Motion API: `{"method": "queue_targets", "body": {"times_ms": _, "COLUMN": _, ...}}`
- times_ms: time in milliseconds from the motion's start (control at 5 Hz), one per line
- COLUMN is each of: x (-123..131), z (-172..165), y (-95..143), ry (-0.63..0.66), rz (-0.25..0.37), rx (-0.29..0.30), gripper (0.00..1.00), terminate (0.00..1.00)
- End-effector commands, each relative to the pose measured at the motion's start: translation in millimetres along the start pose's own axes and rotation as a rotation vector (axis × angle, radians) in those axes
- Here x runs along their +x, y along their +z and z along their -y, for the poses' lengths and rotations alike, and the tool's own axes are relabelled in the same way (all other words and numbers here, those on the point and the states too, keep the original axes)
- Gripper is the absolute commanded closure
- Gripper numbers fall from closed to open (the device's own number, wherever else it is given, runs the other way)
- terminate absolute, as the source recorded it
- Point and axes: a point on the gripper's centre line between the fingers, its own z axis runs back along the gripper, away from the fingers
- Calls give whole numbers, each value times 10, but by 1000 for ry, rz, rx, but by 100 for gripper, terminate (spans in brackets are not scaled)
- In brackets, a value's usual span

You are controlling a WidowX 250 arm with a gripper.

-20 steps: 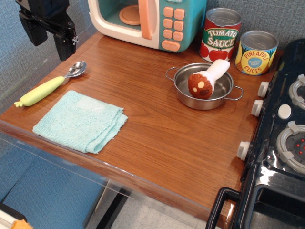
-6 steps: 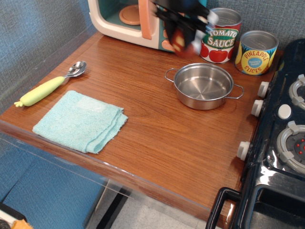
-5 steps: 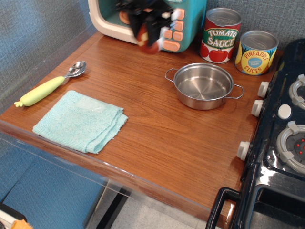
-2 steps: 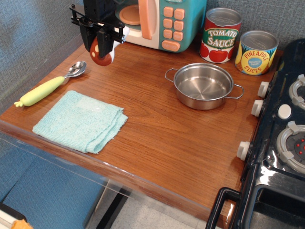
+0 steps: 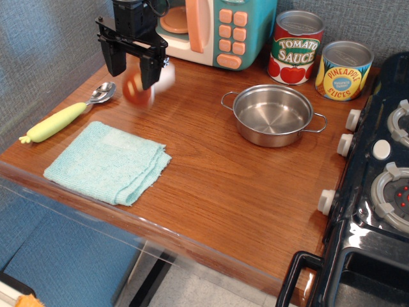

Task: Put the mushroom to the left of the pot.

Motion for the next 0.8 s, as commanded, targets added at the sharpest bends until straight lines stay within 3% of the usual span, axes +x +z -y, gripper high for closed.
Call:
{"method": "queue_targets", "body": {"times_ms": 0, "x": -41, "z": -7, "y": 722, "ry": -23, "rz": 153, "rx": -4, "gripper": 0, "terminate": 0}}
{"method": "queue_targets", "body": {"times_ms": 400, "x": -67, "z": -14, "y": 748, "ry": -25, "rz": 157, "rx": 3, "gripper": 0, "terminate": 0}}
{"method": "queue_targets", "body": {"times_ms": 600, "x": -67, "z": -14, "y": 748, "ry": -25, "rz": 157, "rx": 3, "gripper": 0, "terminate": 100}}
